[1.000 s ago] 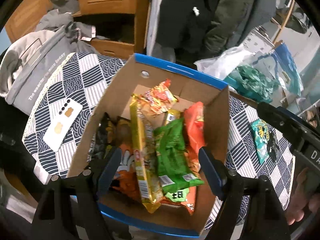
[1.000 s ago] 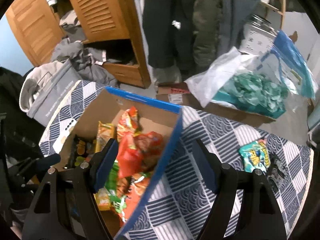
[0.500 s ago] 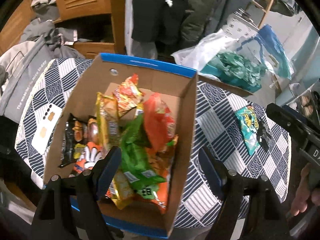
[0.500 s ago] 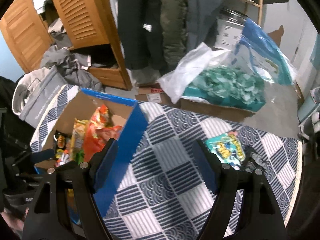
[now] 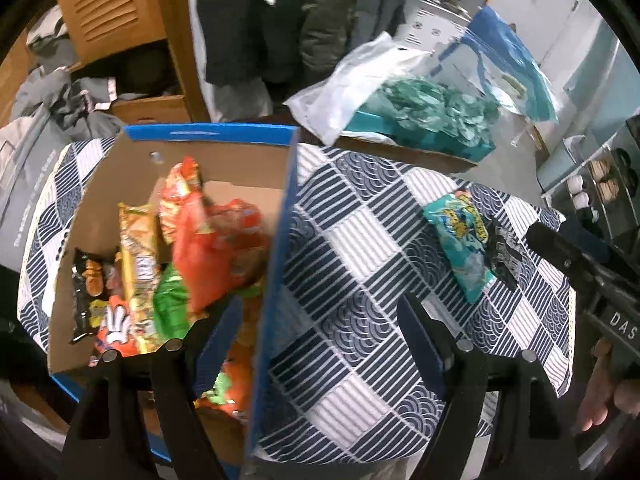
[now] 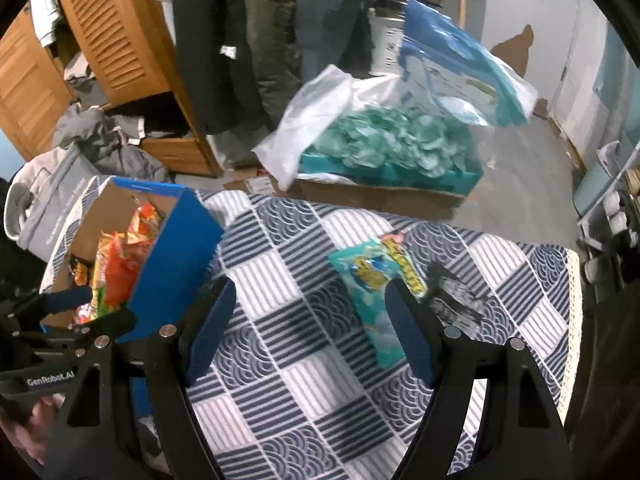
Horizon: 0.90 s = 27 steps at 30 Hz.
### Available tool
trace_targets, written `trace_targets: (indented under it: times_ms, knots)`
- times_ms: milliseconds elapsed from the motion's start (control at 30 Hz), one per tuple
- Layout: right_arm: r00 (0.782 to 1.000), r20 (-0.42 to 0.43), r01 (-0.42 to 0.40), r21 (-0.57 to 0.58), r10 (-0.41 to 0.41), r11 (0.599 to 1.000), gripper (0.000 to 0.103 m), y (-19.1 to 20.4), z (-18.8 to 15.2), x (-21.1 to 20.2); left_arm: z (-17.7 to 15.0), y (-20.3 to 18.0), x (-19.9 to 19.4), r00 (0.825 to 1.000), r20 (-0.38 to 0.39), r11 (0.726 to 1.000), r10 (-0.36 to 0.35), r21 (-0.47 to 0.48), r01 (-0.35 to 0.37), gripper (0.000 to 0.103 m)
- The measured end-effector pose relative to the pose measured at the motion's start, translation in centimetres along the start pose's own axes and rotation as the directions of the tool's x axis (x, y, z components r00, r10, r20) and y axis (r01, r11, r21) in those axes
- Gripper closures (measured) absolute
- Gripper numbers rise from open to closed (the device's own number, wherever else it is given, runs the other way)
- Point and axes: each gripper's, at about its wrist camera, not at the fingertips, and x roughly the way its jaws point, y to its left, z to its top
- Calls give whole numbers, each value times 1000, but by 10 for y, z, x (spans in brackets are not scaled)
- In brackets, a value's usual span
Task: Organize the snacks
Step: 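Move both tools back toward the teal bag and black packet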
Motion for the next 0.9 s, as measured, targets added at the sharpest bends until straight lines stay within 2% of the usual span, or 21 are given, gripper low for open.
trace_targets:
  times_ms: [367,567,733,900]
  knots:
    - [999,-32,-1,127,5,992,25,-70,-22,-1,-5,-63,22,1000,-28,998,9,67,-7,22]
    - [995,-90,60,176,-44,983,25,-109,-33,10,-6,-89,37,999,-36,996,21,87,-18,22]
    - [989,-135,84,122,-67,989,25,-130,-36,19,-2,-108,58,998,-64,996,11,86,-5,22]
    - [980,-177,83,-36,-88,996,25,-136,-37,37,3,-124,85,993,-113,995,14,97,-3,22]
